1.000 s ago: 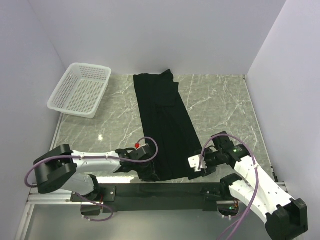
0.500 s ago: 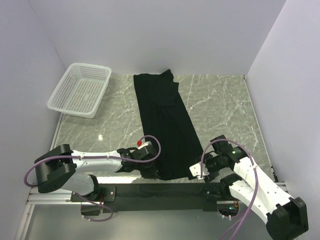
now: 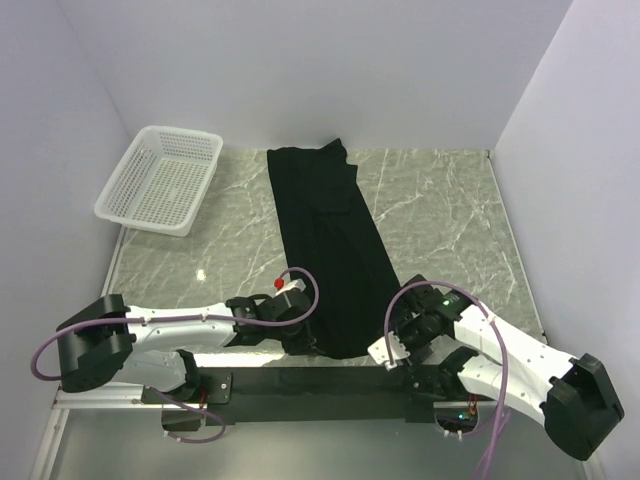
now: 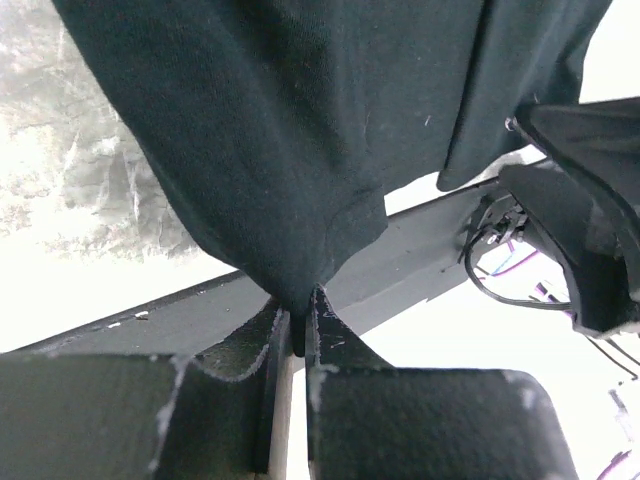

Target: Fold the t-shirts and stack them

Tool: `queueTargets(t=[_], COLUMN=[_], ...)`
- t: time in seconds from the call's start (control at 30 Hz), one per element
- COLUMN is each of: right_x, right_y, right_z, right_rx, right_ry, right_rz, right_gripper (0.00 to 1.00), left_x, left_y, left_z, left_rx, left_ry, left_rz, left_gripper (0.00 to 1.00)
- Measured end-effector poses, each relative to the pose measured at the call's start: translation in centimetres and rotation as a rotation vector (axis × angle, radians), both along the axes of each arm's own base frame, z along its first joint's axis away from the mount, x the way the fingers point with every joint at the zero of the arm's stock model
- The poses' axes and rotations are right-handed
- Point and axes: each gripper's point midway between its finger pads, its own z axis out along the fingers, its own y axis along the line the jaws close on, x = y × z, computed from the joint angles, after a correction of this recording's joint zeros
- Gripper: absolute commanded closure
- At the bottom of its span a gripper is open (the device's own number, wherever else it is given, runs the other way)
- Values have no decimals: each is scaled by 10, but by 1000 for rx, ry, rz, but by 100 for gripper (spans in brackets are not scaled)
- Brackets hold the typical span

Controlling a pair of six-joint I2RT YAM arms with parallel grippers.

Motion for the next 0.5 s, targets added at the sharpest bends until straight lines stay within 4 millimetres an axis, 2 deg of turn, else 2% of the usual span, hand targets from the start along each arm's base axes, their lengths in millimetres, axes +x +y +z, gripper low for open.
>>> queueTargets(t=[0.27, 0.5], right_x=[11, 15], right_y=[1, 3], right_z=[-9, -9], right_rx=[-54, -69], right_ry=[16, 11], right_rz=[-94, -162], right_gripper=[41, 63], left_x=[-1, -1], left_y=[-1, -2], left_z=[0, -1], left_rx=[-11, -16], left_ry=[4, 6], left_rz=[-2, -5], left_gripper=[89, 89])
